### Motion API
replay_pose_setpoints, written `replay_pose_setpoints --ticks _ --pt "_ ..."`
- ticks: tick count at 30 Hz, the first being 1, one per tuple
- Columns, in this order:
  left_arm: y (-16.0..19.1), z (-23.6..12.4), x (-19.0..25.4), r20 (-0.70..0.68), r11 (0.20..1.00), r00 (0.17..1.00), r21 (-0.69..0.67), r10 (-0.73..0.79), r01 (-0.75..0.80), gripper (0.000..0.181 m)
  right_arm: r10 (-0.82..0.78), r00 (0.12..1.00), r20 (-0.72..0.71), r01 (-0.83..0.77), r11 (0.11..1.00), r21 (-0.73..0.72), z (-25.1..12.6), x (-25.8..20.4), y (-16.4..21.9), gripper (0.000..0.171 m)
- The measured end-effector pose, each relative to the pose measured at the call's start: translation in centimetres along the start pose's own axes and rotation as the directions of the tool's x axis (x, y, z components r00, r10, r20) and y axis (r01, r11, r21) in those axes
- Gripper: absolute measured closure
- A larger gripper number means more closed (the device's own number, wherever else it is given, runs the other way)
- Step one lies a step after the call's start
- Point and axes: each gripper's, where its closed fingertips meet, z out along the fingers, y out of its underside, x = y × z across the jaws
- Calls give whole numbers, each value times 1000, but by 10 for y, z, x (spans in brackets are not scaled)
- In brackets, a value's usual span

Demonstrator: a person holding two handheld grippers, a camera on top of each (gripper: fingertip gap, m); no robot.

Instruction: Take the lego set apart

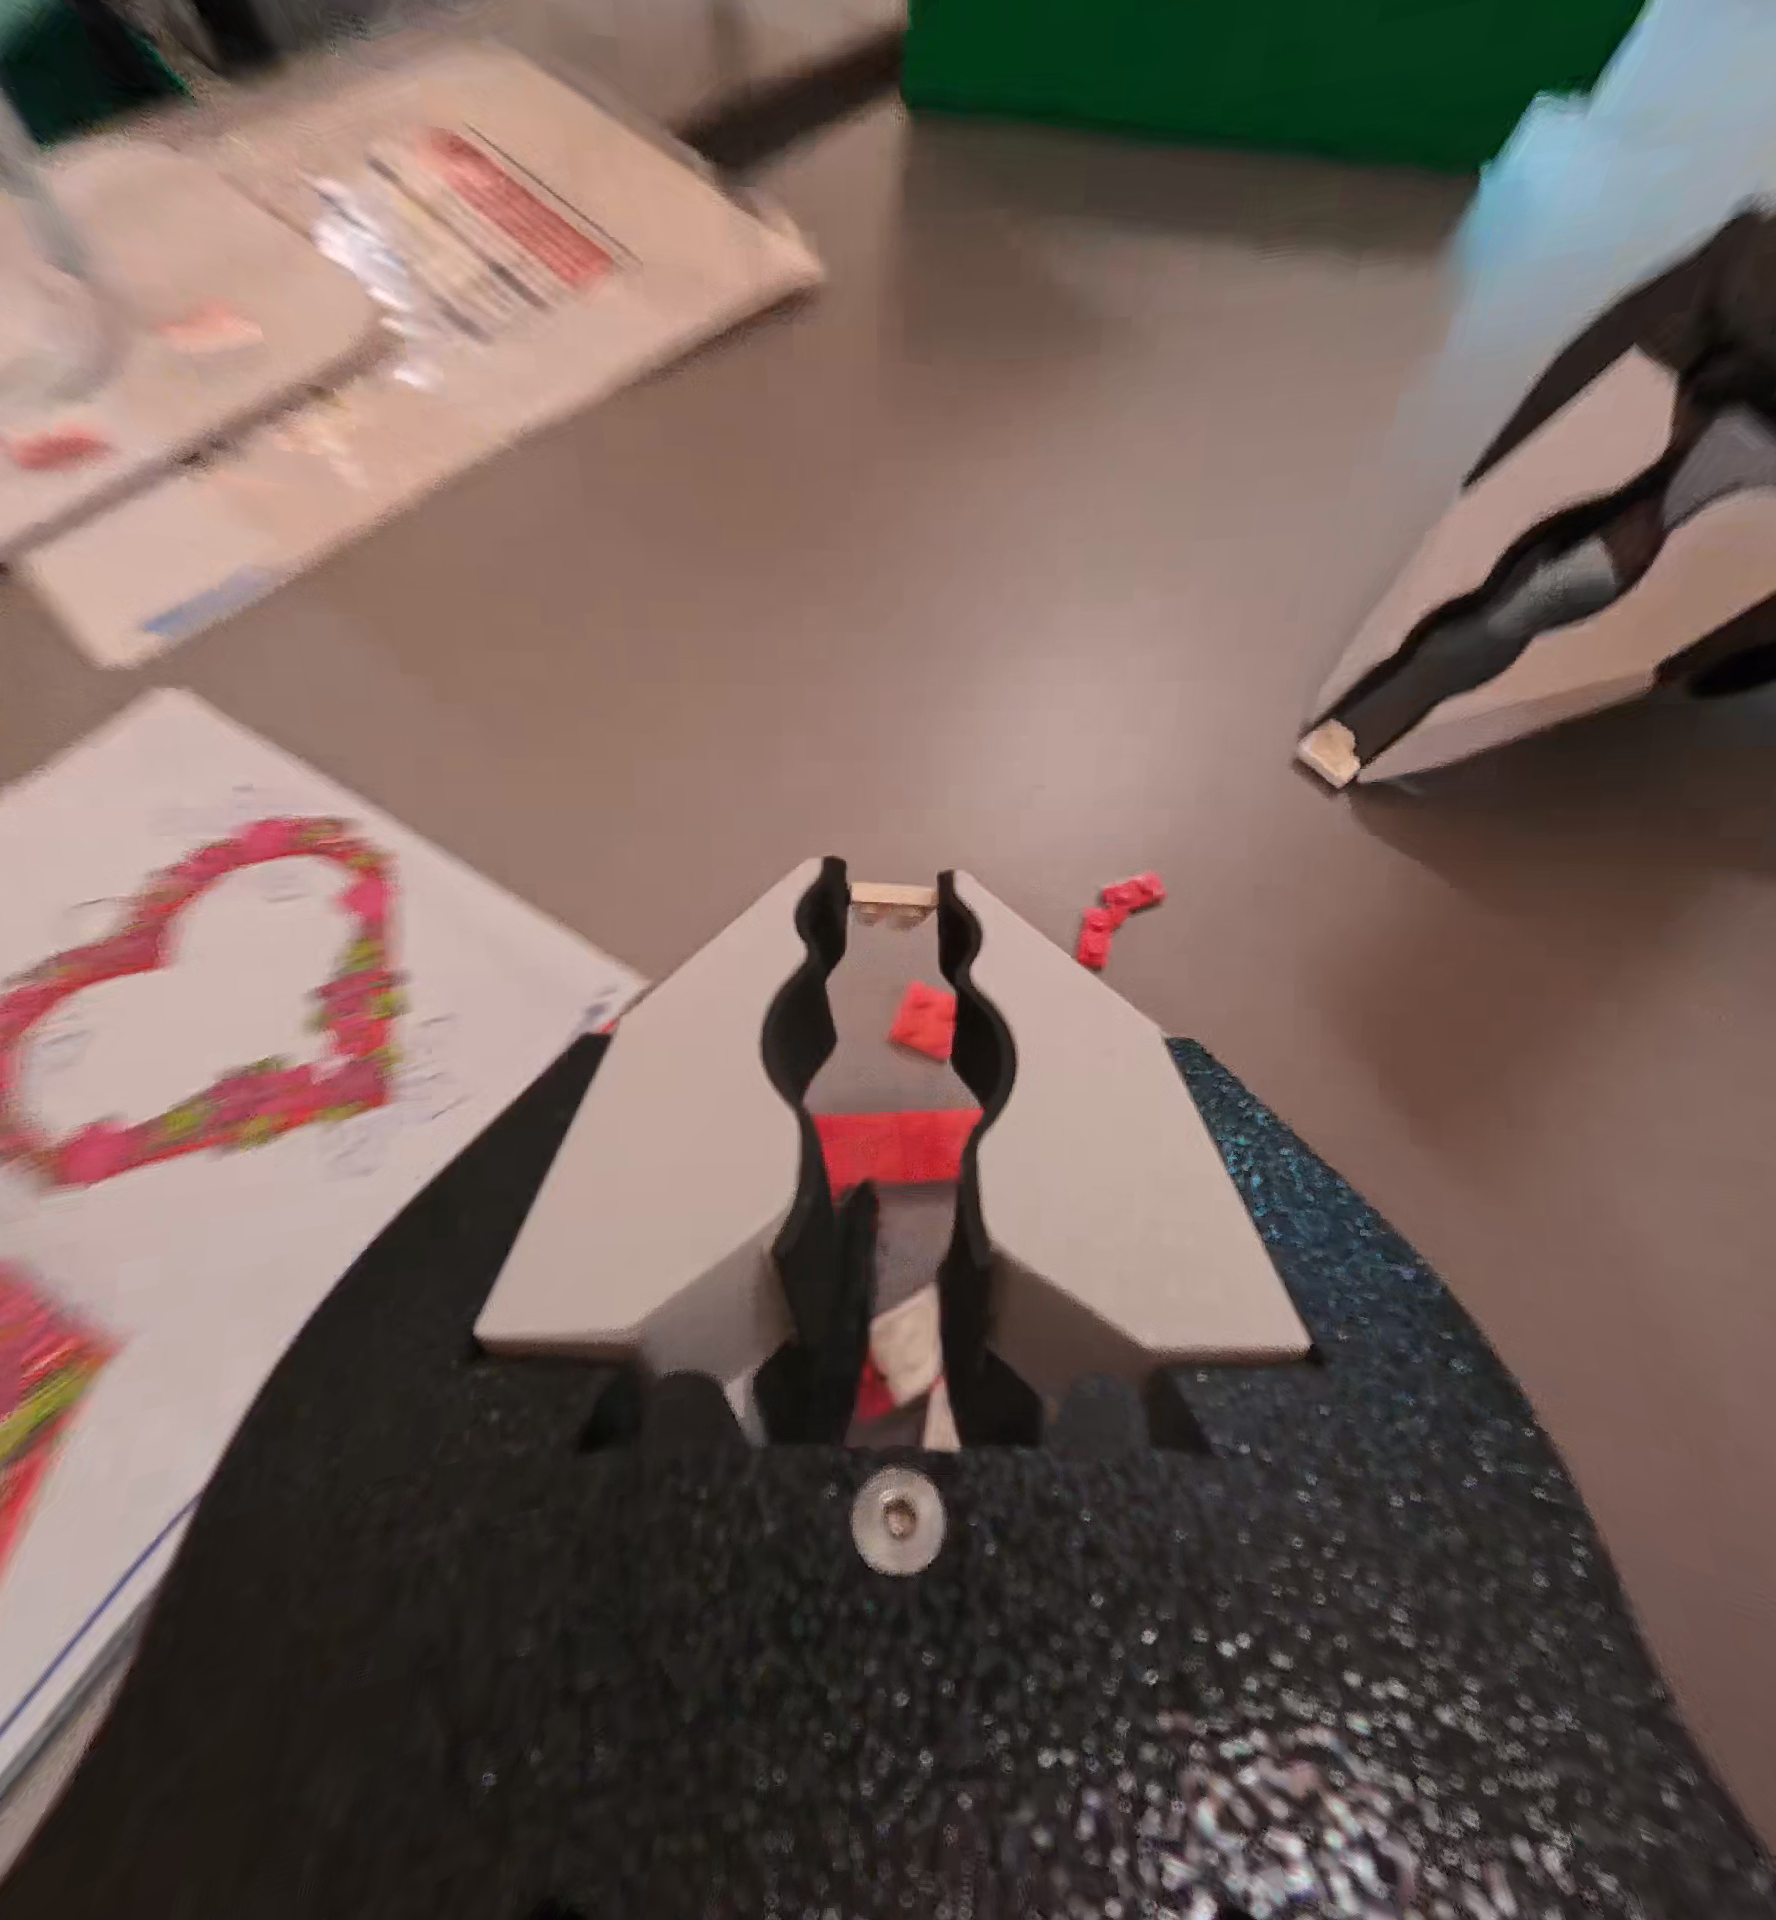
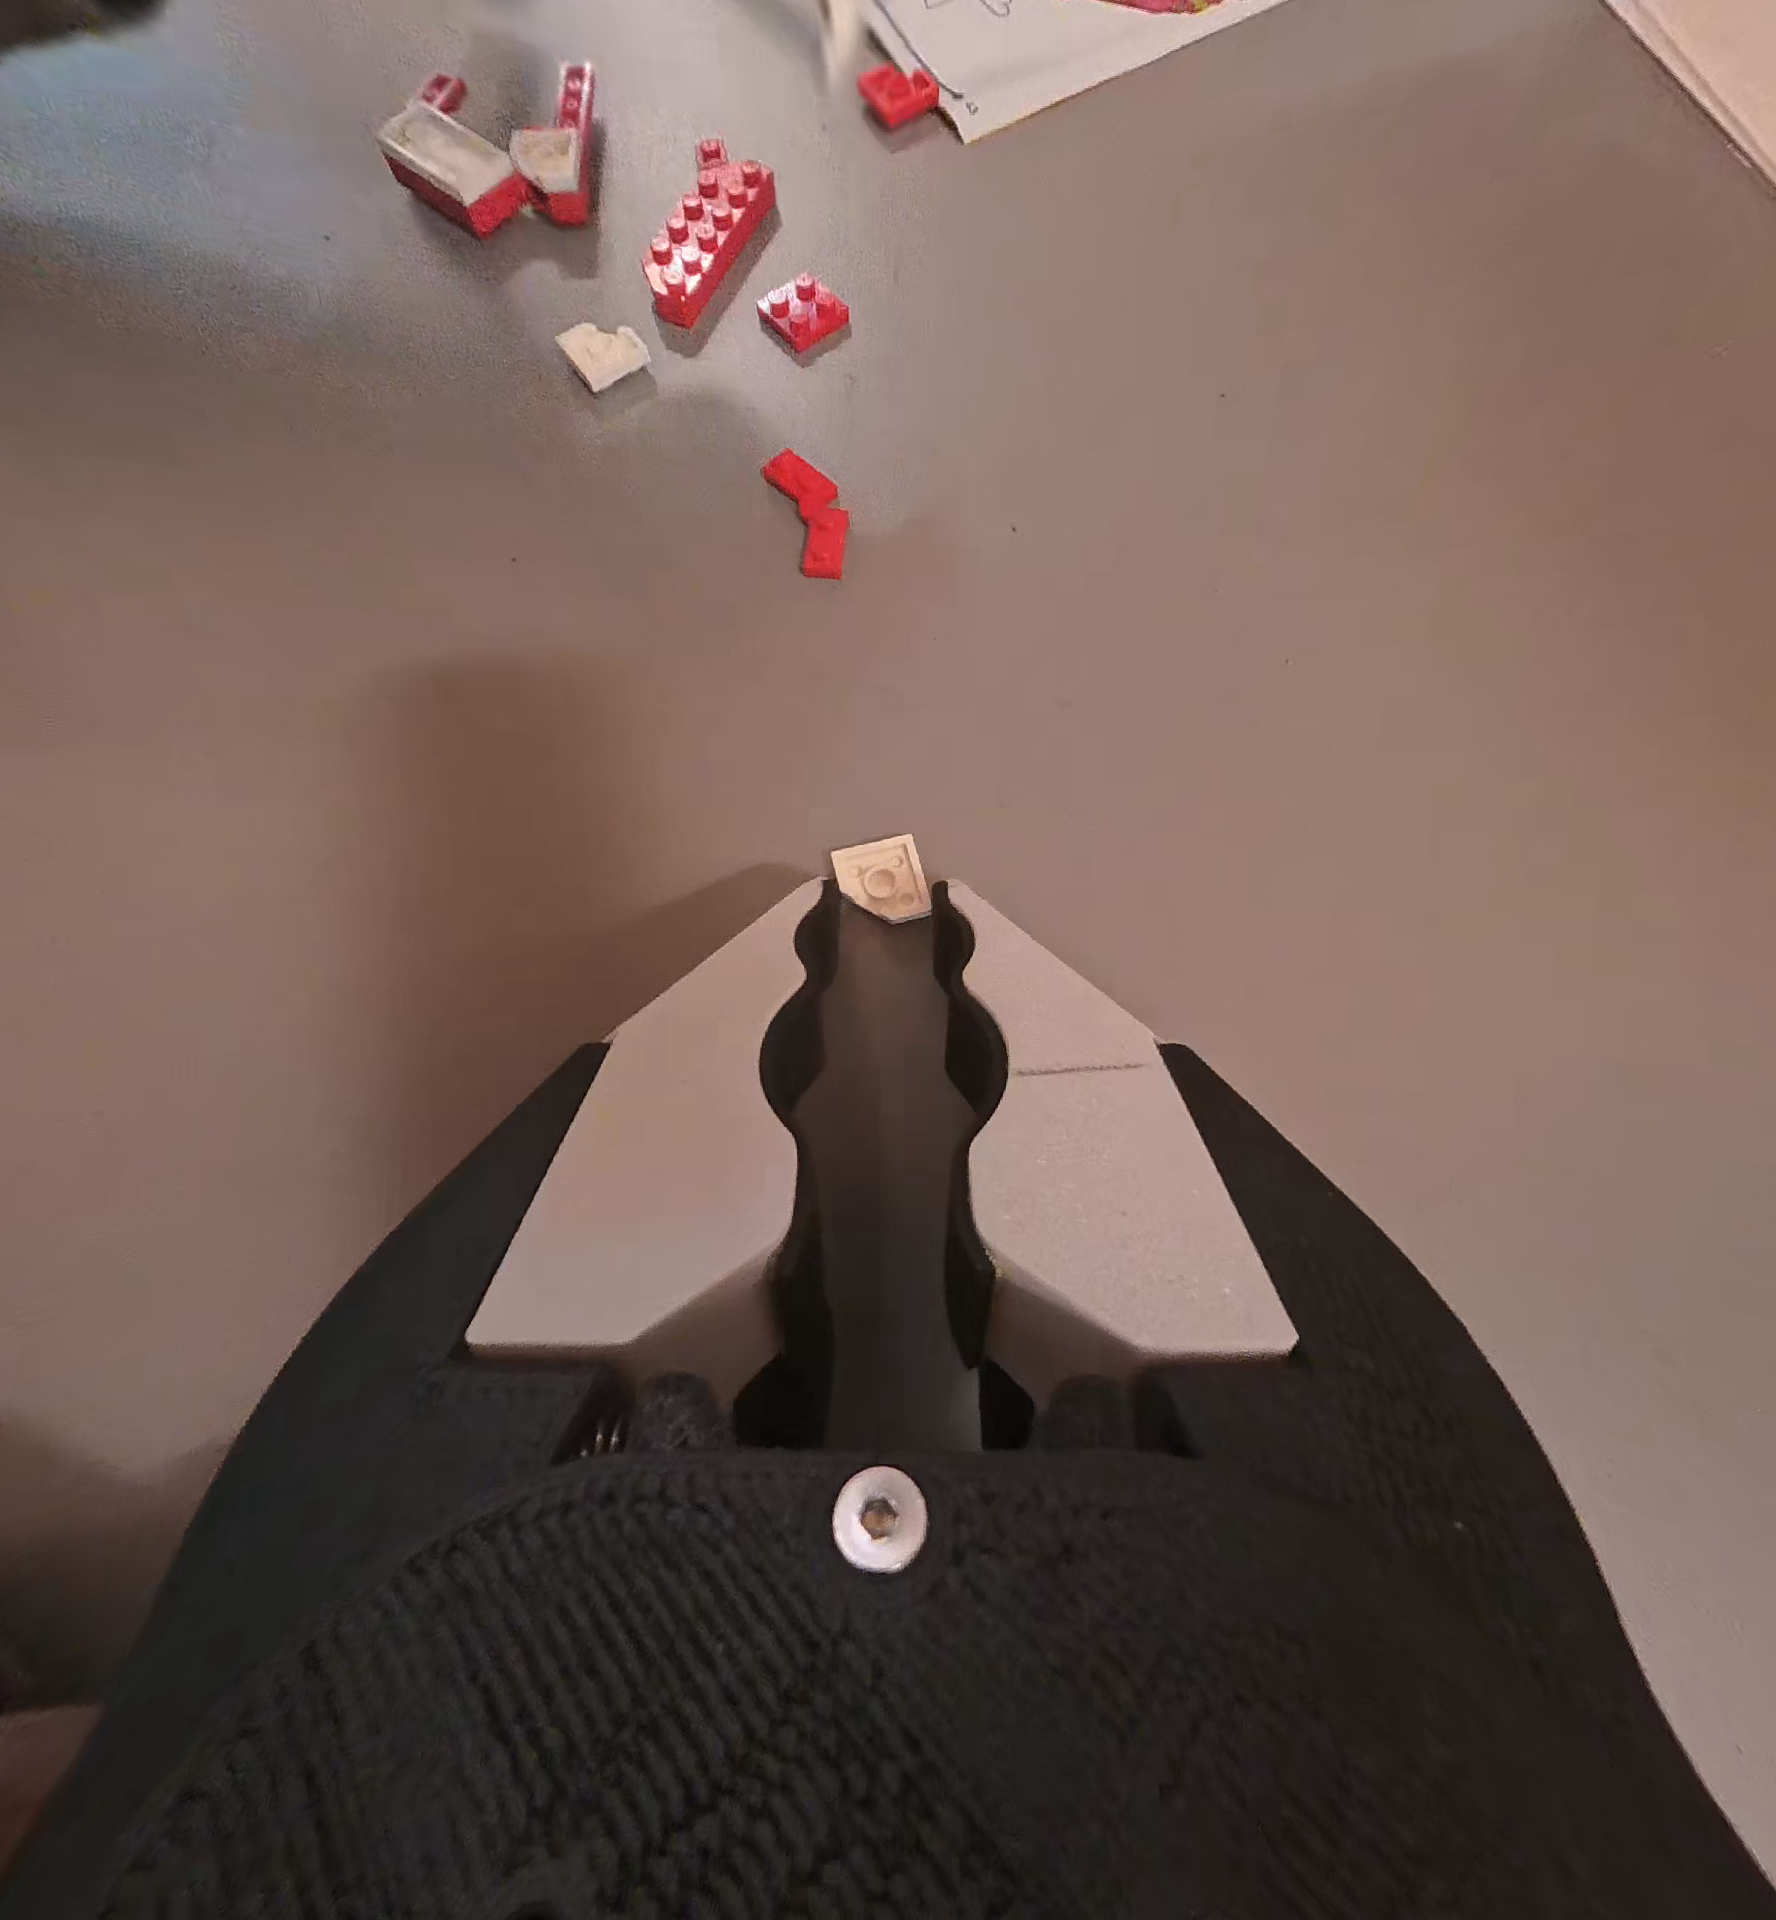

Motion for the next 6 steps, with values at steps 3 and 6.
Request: replay_pose_setpoints --ticks 3,6 --pt "-12 -69 -56 179 994 983 104 -50 31 166 -4 1000 9 4 1000 3 2 -2 -2 155" --pt "7 -151 -133 438 992 893 102 -107 68 166 -35 999 1 35 999 6 3 -4 -12 155"
